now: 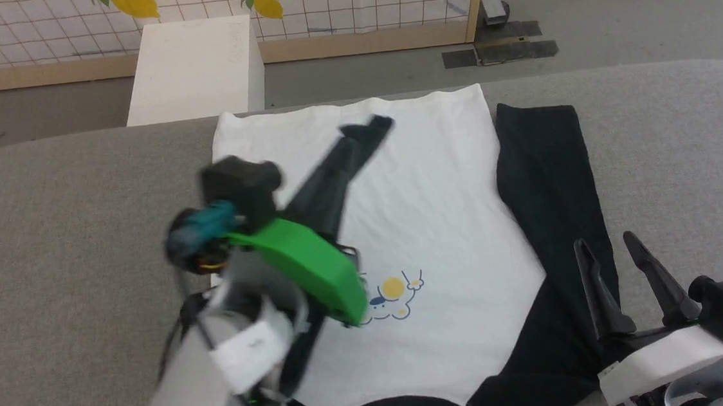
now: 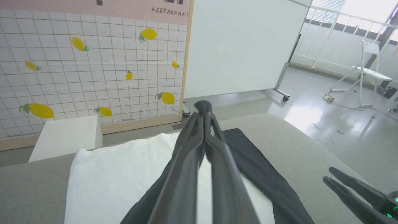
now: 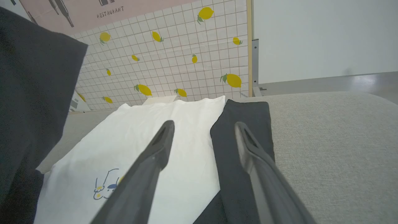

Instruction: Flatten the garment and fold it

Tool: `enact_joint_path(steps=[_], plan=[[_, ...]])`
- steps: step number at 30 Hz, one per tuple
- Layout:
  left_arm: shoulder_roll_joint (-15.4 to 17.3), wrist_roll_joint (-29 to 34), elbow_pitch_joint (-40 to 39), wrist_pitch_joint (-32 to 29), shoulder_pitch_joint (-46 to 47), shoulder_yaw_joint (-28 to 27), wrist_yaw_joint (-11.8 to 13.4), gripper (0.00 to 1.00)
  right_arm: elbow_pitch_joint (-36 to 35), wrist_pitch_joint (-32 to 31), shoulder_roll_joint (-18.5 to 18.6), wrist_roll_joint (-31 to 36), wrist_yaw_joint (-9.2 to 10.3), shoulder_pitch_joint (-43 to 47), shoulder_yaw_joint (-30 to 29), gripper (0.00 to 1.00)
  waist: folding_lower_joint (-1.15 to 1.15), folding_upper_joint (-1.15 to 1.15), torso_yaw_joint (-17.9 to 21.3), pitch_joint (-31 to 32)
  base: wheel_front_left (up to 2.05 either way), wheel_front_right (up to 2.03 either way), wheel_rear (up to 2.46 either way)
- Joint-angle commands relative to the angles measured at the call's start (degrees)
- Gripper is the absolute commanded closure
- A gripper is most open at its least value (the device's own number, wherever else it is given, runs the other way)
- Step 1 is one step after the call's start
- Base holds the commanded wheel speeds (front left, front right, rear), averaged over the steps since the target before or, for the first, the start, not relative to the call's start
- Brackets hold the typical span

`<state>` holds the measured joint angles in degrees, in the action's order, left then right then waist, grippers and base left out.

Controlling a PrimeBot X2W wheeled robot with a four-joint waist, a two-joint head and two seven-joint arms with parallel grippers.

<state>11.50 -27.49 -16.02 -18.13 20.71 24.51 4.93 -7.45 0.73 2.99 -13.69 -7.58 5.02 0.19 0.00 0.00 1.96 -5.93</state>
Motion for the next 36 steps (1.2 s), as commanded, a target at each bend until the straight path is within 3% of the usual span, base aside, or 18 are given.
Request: enact_joint_path(steps=[1, 5, 9, 15, 21, 23, 24, 25, 31, 36], plan=[[-1.71, 1.57, 2.81, 0.57, 1.35, 2.76, -0.83, 1.0, -0.21, -0.22, -0.08, 0.35, 0.09, 0.19, 0.08, 0.0, 0.0, 0.0, 0.59, -0.26, 0.0, 0.0, 0.0], [-5.66, 3.21, 12.6, 1.82, 2.35, 10.08, -2.87, 1.0, -0.11, -0.54, -0.09, 0.4, 0.09, 0.05, 0.57, 0.0, 0.0, 0.0, 2.11, -0.74, 0.0, 0.0, 0.0], [-7.35, 4.19, 21.79, 3.52, 2.7, 15.45, -4.4, 1.0, 0.05, -0.58, -0.09, 0.38, 0.09, -0.15, 0.98, 0.0, 0.0, 0.0, 3.65, -1.37, 0.0, 0.0, 0.0], [-8.4, 3.53, 33.18, 5.05, 3.0, 21.58, -5.76, 1.0, 0.62, -0.23, -0.09, 0.0, 0.09, -0.56, 1.81, 0.0, 0.0, 0.0, 5.88, -2.56, 0.0, 0.0, 0.0], [-8.58, -0.58, 40.51, 1.51, 2.78, 26.69, -8.79, 1.0, 1.17, 0.23, -0.1, -0.25, 0.09, -0.92, 1.69, 0.0, 0.0, 0.0, 6.81, -3.6, 0.0, 0.0, 0.0], [-8.59, -3.15, 41.08, 0.83, 3.0, 26.85, -9.0, 0.55, 1.32, 0.32, -0.1, -0.27, 0.09, -1.0, 1.53, 0.0, 0.0, 0.0, 6.71, -3.86, 0.0, 0.0, 0.0], [-8.6, -3.86, 41.14, 1.25, 3.44, 26.73, -8.82, 0.11, 1.4, 0.31, -0.1, -0.27, 0.09, -1.06, 1.5, 0.0, 0.0, 0.0, 6.54, -3.98, 0.0, 0.0, 0.0], [-8.6, -4.75, 41.05, 1.77, 3.67, 26.34, -8.57, 0.0, 1.46, 0.3, -0.1, -0.24, 0.09, -1.11, 1.48, 0.0, 0.0, 0.0, 6.31, -4.02, 0.0, 0.0, 0.0], [-8.53, -10.83, 37.65, 10.69, 4.39, 20.26, -7.46, 0.0, 1.87, -0.37, 0.55, 0.24, 0.09, -2.41, 2.01, 0.0, 0.0, 0.0, 4.98, -3.99, 0.0, 0.0, 0.0], [-4.05, -10.34, 34.22, 21.8, 3.16, 12.21, -3.53, 0.0, 3.35, -2.23, 3.63, 1.0, 0.09, -6.61, 1.35, 0.0, 0.0, 0.0, 3.57, -4.53, 0.0, 0.0, 0.0]])
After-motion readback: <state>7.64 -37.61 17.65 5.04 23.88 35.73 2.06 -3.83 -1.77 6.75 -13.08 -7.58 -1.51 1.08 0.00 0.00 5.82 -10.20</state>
